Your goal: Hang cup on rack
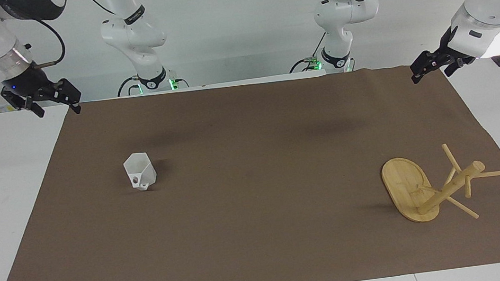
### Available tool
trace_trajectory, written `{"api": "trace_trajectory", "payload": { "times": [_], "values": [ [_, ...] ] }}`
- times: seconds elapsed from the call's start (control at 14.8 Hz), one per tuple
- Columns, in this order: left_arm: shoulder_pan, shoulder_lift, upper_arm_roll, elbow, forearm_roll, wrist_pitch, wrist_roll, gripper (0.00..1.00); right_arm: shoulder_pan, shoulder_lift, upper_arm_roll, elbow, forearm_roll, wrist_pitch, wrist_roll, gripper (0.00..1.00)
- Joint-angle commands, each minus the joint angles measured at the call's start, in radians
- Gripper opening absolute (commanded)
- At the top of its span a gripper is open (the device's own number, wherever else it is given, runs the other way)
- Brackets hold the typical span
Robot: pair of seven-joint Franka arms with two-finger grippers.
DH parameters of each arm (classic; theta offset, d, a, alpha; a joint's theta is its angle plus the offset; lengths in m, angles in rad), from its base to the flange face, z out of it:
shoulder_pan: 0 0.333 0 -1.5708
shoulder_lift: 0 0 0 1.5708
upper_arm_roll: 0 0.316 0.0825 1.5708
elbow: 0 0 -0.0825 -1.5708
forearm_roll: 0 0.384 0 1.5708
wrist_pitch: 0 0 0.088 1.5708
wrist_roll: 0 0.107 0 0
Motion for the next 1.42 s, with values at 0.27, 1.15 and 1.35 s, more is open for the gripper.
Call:
{"api": "trace_trajectory", "payload": {
  "times": [0.27,1.15,1.35],
  "values": [
    [0.015,-0.012,-0.011,-0.018,0.018,0.003,0.013,1.0,-0.006,-0.015,0.005,-0.011,-0.021,-0.001,0.01,1.0],
    [0.015,-0.012,-0.011,-0.018,0.018,0.003,0.013,1.0,0.037,-0.003,0.005,-0.025,-0.01,0.028,-0.461,1.0],
    [0.015,-0.012,-0.011,-0.018,0.018,0.003,0.013,1.0,0.026,-0.002,0.003,-0.036,0.055,0.077,-0.803,1.0]
  ]
}}
